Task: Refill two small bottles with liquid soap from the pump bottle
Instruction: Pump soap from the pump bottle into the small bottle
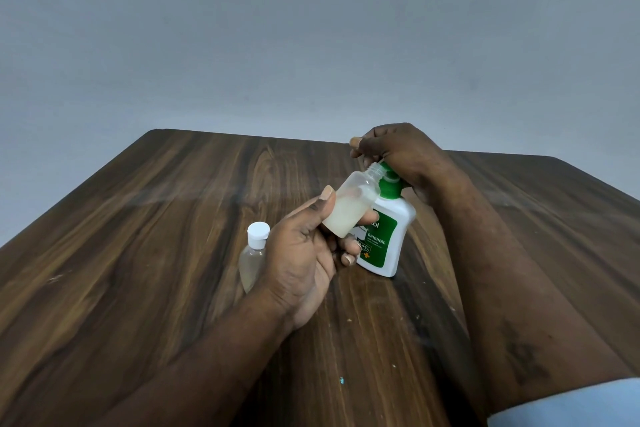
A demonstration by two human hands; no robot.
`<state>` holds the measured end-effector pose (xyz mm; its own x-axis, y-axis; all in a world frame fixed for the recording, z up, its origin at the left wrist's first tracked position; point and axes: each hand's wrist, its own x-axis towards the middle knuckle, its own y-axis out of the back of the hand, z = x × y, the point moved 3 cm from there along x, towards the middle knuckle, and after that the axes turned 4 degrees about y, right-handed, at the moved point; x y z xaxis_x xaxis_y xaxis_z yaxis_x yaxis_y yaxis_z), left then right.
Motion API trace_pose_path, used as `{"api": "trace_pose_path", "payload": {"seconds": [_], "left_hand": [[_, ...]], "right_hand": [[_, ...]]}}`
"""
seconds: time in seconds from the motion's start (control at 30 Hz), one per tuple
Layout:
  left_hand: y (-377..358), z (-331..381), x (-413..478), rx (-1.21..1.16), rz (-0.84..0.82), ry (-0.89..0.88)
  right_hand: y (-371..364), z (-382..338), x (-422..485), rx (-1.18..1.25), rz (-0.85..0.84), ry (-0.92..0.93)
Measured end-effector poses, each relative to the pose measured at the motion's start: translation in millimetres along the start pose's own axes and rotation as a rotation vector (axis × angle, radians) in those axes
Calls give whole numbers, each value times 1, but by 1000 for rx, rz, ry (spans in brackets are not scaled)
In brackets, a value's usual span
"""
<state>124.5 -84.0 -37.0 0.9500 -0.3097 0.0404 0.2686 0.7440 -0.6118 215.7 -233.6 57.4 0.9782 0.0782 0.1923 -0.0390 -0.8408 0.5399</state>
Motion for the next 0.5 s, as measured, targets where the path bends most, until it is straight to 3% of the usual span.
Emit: {"api": "trace_pose_path", "payload": {"seconds": [0.5], "left_hand": [[1, -3, 2, -62, 17, 65]], "right_hand": [[-1, 1, 0, 0, -8, -11]]}}
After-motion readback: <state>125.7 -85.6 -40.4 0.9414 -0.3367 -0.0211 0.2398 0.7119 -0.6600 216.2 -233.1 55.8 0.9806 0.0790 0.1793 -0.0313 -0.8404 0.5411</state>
